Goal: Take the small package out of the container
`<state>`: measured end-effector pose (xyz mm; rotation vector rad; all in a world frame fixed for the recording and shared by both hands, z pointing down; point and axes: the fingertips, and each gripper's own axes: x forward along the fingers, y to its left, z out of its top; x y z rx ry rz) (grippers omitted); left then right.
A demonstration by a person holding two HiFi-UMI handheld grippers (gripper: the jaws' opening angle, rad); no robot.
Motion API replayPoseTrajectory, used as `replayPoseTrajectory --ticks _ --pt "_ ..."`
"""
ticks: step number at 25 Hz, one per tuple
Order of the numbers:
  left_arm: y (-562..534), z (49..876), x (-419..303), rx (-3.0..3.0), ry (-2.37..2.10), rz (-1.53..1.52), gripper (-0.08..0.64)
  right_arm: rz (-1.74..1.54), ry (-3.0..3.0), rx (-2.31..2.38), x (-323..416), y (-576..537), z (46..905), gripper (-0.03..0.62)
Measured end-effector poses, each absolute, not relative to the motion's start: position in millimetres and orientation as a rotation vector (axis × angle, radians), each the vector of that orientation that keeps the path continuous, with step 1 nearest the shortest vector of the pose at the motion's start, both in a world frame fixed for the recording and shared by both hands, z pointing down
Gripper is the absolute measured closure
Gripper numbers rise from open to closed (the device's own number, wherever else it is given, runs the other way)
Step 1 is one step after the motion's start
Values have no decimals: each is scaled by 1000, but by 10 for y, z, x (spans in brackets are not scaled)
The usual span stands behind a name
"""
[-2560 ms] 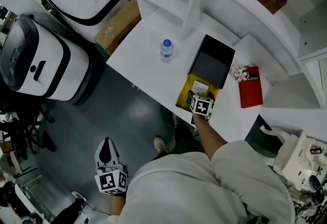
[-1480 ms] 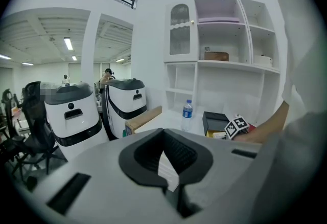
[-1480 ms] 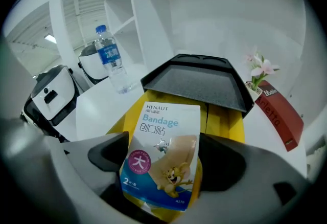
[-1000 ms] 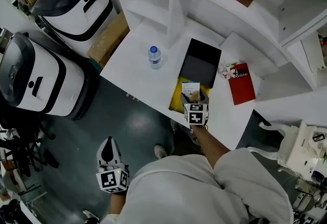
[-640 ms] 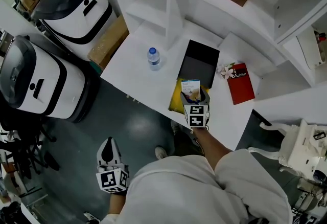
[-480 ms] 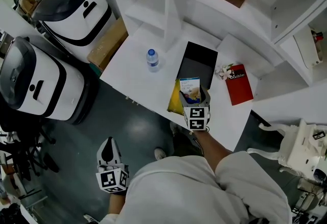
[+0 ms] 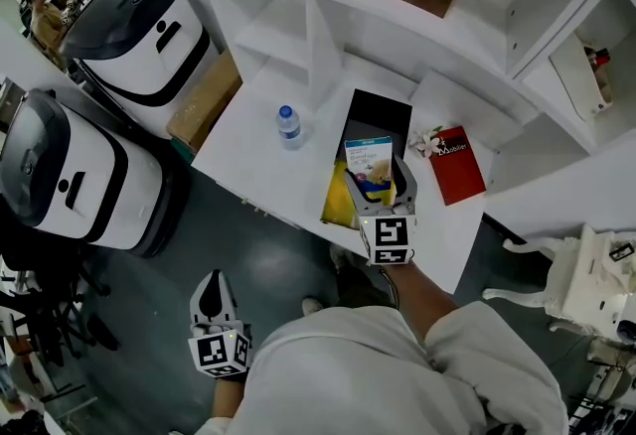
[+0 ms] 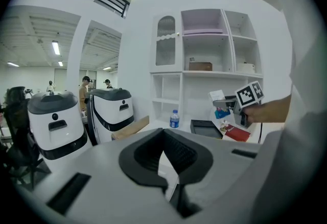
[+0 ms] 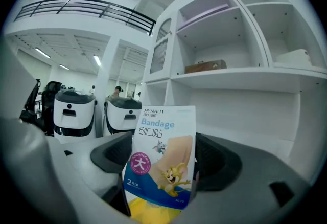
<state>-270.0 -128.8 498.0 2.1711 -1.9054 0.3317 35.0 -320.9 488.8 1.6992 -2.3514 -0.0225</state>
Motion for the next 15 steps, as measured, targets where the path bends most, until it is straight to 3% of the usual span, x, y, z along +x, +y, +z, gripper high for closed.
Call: replayPoseTrajectory --ticks 15 --pt "-1147 4893 -2749 2190 -1921 322 552 -223 -2504 1780 326 -2937 3986 187"
